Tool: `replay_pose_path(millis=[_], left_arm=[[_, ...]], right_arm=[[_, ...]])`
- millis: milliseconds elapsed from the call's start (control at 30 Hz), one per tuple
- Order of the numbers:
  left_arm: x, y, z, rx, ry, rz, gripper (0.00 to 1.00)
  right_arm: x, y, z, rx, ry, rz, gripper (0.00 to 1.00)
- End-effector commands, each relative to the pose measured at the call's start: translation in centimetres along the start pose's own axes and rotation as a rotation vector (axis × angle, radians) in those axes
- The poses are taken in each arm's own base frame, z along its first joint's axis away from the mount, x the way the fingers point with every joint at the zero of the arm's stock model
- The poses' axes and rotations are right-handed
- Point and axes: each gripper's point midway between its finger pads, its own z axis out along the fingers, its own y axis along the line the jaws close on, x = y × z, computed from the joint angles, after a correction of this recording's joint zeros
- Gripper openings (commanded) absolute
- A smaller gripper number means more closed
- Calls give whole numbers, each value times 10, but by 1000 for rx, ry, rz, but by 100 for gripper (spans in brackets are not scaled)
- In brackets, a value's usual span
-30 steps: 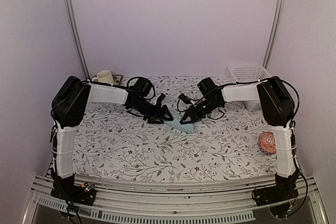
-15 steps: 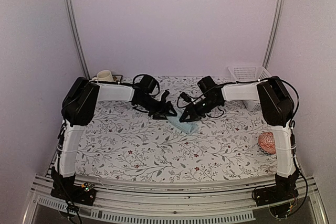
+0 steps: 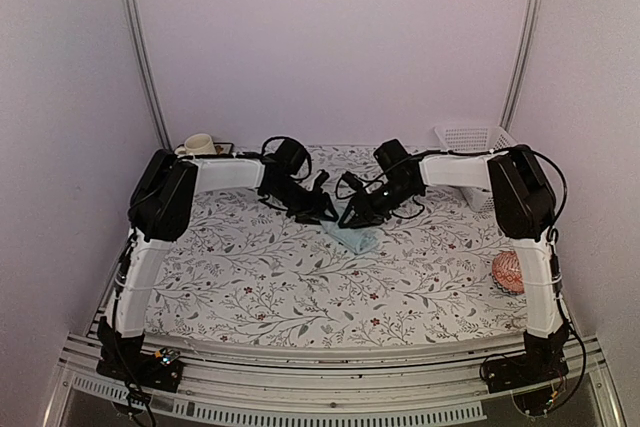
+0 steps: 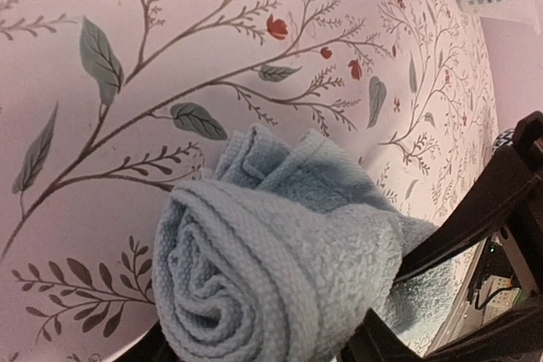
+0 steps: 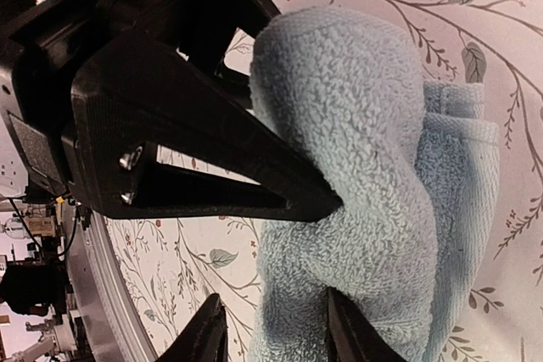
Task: Roll the towels
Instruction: Pick up the towel from the center of the board.
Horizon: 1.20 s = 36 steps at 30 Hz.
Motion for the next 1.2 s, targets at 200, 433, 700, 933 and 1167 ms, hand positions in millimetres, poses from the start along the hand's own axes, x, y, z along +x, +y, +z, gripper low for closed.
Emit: replay_pose_path(millis=[200,433,700,933,1167], left_arm=[[11,9,16,-63,44,19,52],[10,6,18,-65,45,22,52],[11,3,20,-69,45,30,53],[9,0,21,-72,40,41,53],[12,-7,29,-64,48,64,53]], right_arm=[[-29,-14,-42,93,-85,5,61],[-33,-26,-46,144,-95,4,65],[-13,-40,-25,113,-14,42,66],[8,-38,-10,74,57,57,66],[20,-33,0,20,91,77,70]])
